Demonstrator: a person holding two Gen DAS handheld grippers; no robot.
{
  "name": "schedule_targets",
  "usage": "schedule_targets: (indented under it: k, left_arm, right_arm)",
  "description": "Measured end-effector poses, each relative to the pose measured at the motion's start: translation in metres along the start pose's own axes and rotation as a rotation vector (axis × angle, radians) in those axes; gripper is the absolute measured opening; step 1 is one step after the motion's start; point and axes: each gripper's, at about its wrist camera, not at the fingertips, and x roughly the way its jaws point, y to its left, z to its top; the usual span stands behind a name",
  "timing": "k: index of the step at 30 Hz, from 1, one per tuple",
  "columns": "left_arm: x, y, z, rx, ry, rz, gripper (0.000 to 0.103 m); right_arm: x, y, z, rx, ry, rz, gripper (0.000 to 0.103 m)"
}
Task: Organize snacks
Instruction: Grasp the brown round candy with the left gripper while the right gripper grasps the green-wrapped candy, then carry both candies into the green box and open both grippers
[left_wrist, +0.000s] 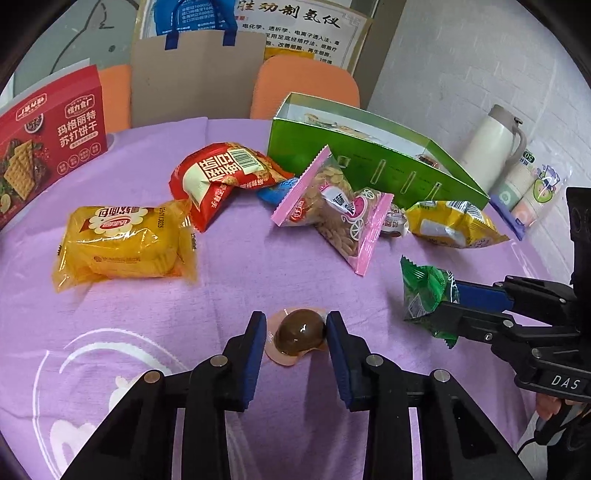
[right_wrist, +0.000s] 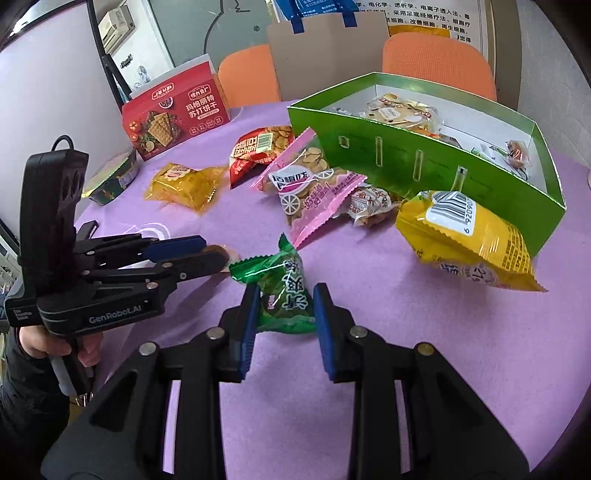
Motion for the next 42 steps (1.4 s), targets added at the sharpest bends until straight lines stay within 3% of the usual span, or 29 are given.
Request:
schedule_targets:
  k: [8,10,15,21,24,26,28,30,33,36,40,42]
  left_arm:
    - [0.003,-0.01,0.001,0.047,0.017,0.0,0.035]
    - [0.002,-0.012,0.002,0.055,0.011,-0.008,0.026]
    - [0.0,-0.021,-0.003,0.061,0.009,-0.001,0.026]
    - [-0.028,-0.03,0.008,0.046,-0.052,-0.053,0.026]
    - [-0.05,-0.041,0.028,0.069,-0.109,-0.052,0.026]
    - [-0.062,-0.048,0.045,0.073,-0.15,-0.065,0.026]
    - [-0.067,-0.055,0.06,0.08,-0.174,-0.08,0.026]
    - [-0.066,-0.061,0.072,0.093,-0.186,-0.067,0.026]
    - [-0.061,-0.063,0.075,0.088,-0.177,-0.099,0.026]
    - [-0.053,-0.062,0.064,0.073,-0.145,-0.111,0.026]
    - [-0.043,-0.061,0.051,0.069,-0.101,-0.108,0.026]
    - [-0.041,-0.061,0.051,0.061,-0.1,-0.109,0.026]
  right_arm:
    - [-0.002,-0.002,-0.007,0.024,0.001,0.008,0.031]
    - [-0.002,-0.004,-0.009,0.031,0.002,0.009,0.031]
    - [-0.005,-0.006,-0.012,0.041,0.001,0.012,0.031]
    - [-0.028,-0.007,-0.005,0.03,-0.049,0.012,0.031]
    - [-0.052,-0.01,0.007,0.023,-0.12,0.007,0.021]
    - [-0.067,-0.015,0.017,0.026,-0.166,-0.01,0.02]
    - [-0.078,-0.021,0.026,0.021,-0.197,-0.038,0.009]
    - [-0.083,-0.028,0.03,0.03,-0.207,-0.056,0.009]
    - [-0.085,-0.035,0.019,0.027,-0.184,-0.018,0.012]
    - [-0.07,-0.031,-0.007,-0.019,-0.083,-0.003,0.038]
    - [-0.057,-0.027,-0.041,-0.048,0.014,-0.004,0.038]
    - [-0.059,-0.025,-0.049,-0.031,0.012,0.008,0.038]
